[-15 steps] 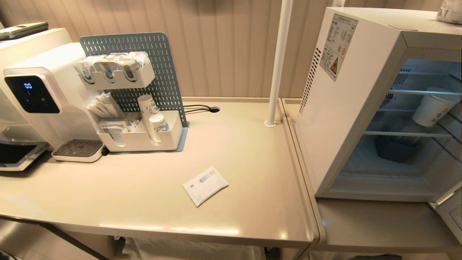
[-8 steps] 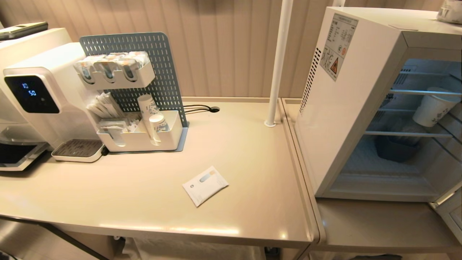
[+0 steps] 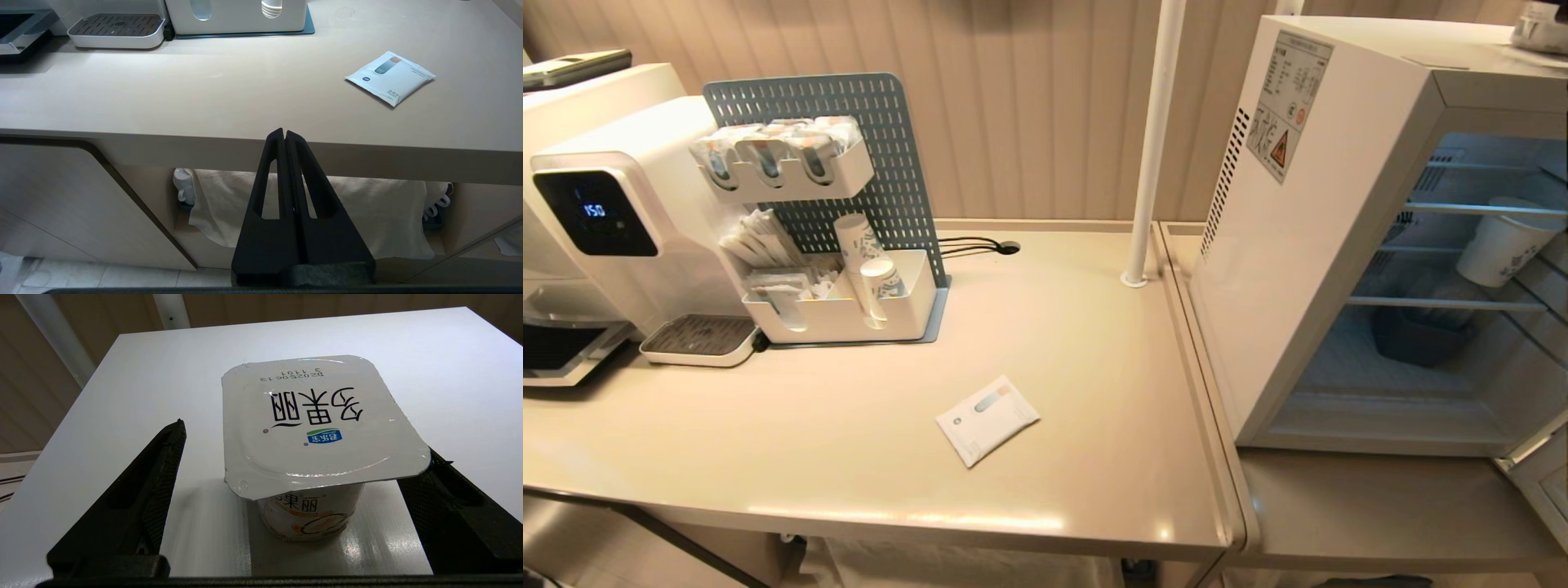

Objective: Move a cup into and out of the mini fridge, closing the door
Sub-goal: Put the yoghurt in the freezer

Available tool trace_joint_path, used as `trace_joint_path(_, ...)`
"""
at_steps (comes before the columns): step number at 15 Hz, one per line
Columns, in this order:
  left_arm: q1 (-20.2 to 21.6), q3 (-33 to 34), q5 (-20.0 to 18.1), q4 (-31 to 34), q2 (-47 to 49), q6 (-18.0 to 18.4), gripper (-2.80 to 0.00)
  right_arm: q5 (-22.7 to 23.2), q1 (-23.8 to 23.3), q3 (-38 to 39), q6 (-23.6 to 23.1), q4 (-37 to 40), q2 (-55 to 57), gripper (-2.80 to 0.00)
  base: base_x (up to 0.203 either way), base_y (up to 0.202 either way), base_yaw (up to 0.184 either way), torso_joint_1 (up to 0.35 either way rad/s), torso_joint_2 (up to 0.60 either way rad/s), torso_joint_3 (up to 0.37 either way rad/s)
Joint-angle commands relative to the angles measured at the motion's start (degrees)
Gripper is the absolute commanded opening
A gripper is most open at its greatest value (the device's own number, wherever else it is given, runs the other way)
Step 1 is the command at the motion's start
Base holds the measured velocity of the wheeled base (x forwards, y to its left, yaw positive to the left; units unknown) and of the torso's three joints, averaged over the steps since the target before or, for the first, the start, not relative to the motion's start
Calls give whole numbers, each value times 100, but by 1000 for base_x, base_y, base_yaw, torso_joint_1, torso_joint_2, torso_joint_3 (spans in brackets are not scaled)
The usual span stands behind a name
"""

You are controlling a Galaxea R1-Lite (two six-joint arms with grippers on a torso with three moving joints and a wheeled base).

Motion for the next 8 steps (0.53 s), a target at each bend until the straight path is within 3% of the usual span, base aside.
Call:
trace_joint_path(1,0,0,3,2,9,-2,-280,3,-2,-64,-3,-9,154,0,0,0,0,0,0,0)
trace_joint_path(6,0,0,3,2,9,-11,-280,-6,-16,-241,6,-2,286,0,0,0,0,0,0,0)
trace_joint_path(7,0,0,3,2,9,-11,-280,-40,-11,-249,6,-11,295,-280,0,0,0,0,0,0)
trace_joint_path(8,0,0,3,2,9,-11,-280,-35,-12,-241,6,-11,286,-280,0,0,0,0,0,0)
